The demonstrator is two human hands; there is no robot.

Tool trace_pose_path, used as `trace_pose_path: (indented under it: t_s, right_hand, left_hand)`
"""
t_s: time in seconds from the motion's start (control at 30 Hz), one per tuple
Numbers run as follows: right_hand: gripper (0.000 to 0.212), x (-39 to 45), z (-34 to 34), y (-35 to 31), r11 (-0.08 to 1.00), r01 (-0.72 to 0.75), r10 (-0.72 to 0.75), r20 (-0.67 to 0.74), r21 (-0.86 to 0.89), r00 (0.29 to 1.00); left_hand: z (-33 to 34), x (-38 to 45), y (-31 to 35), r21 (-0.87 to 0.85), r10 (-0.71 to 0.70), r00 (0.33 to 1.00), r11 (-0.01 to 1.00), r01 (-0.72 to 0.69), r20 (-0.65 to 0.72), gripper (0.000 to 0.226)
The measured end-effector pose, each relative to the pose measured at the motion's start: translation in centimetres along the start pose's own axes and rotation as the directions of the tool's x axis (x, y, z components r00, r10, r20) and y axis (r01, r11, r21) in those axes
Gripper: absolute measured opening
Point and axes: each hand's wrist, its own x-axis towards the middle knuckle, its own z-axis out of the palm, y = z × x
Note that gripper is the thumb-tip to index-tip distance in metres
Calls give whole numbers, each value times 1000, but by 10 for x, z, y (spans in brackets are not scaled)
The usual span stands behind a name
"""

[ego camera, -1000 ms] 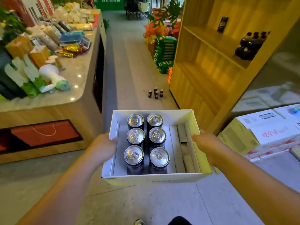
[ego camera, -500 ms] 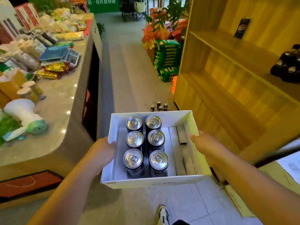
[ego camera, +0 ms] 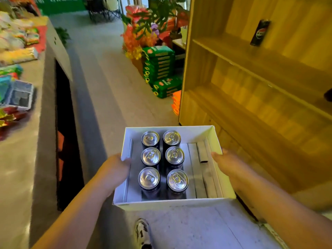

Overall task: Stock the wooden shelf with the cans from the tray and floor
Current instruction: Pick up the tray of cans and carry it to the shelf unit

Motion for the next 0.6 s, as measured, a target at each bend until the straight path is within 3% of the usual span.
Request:
trace_pose_path:
  t_s: [0.27,0.47,0.6]
  right_hand:
    - [38,72,37,-79,980,-100,125,-136,171,983]
    - [39,130,35,-110,960,-139,199,-240,245,950]
    - [37,173,30,-124,951,-136,212,-265,277,941]
  left_hand:
    - [-44,168,69,172,127,981,973,-152,150,29]
    - [-31,252,127,219,242,941,930,-295,237,23]
    - [-14,306,154,186,233,933,939,-290,275,24]
